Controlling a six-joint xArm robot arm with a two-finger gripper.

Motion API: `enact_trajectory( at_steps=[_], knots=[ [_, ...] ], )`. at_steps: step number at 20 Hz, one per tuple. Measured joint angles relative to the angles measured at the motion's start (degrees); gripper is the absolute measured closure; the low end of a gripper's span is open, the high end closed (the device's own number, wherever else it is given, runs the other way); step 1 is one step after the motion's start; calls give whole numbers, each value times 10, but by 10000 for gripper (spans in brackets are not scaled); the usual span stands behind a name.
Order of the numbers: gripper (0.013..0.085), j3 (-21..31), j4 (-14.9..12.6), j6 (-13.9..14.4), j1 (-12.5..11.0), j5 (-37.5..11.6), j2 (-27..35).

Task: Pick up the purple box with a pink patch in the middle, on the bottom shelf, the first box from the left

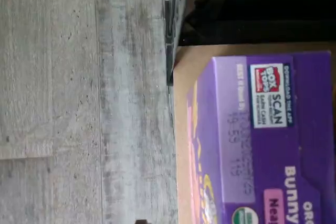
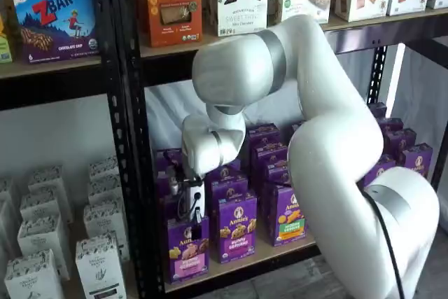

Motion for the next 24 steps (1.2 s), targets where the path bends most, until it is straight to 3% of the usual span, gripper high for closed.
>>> enact_trajectory(
  at_steps=[14,23,24],
  knots=[
    [130,-33,-21,14,-5,-13,38],
    [130,-51,-5,-3,-7,-4,50],
    [170,-53,-5,-3,-7,-3,50]
  ],
)
